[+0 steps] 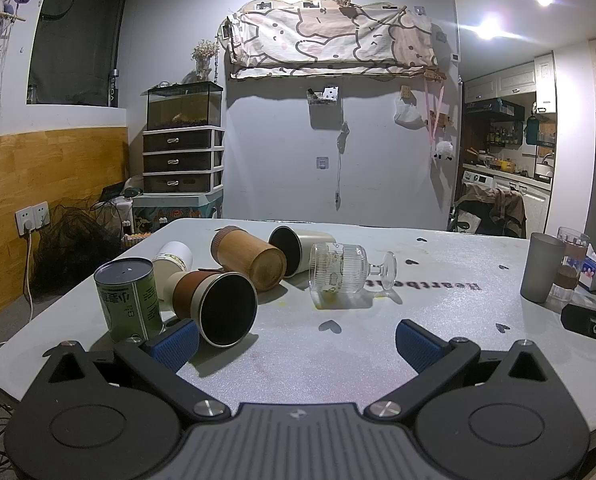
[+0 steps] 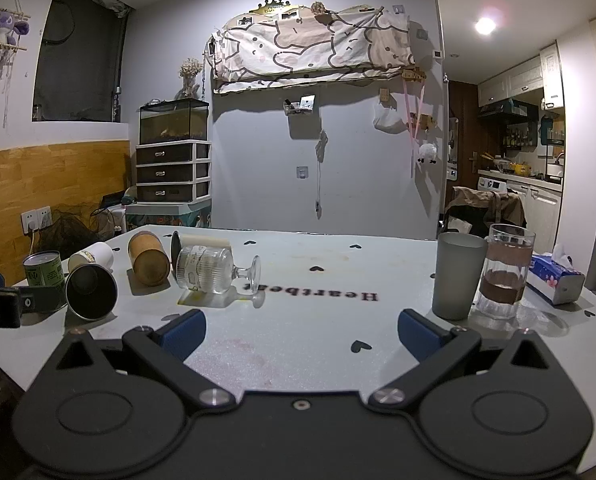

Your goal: Flip cup upright

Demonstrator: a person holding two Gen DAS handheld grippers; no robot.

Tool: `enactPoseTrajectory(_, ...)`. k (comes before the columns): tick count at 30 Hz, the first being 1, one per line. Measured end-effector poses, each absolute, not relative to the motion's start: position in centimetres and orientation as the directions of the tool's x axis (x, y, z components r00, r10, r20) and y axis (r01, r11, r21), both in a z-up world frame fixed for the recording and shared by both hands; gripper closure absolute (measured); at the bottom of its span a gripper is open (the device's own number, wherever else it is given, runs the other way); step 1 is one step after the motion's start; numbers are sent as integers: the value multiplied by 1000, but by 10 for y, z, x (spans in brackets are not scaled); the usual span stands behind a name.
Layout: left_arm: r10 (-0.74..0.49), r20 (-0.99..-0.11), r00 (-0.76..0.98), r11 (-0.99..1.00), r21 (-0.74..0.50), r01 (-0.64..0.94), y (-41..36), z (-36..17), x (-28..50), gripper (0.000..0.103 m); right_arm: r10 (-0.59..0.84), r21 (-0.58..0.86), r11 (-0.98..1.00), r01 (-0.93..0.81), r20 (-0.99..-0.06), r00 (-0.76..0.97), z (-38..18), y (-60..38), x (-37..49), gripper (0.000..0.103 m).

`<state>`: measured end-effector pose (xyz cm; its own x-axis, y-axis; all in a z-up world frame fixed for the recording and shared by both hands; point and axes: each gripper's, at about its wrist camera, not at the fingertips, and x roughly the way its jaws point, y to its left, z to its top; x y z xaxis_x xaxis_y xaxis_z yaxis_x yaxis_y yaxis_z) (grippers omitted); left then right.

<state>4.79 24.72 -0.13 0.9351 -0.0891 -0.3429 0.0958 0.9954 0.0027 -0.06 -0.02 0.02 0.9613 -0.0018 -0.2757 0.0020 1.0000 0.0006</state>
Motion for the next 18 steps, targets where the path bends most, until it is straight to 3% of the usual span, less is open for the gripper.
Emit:
enactPoseTrajectory(10,-135,-352,926,991,-33,132,249,-11,45,0,-2,2,1000,3,-278,961,0,0,0,0)
enactPoseTrajectory(18,-48,-320,946,999,-25,42,272,0,72,0,-3,0,1000,3,-274,962,-2,2,-5,0)
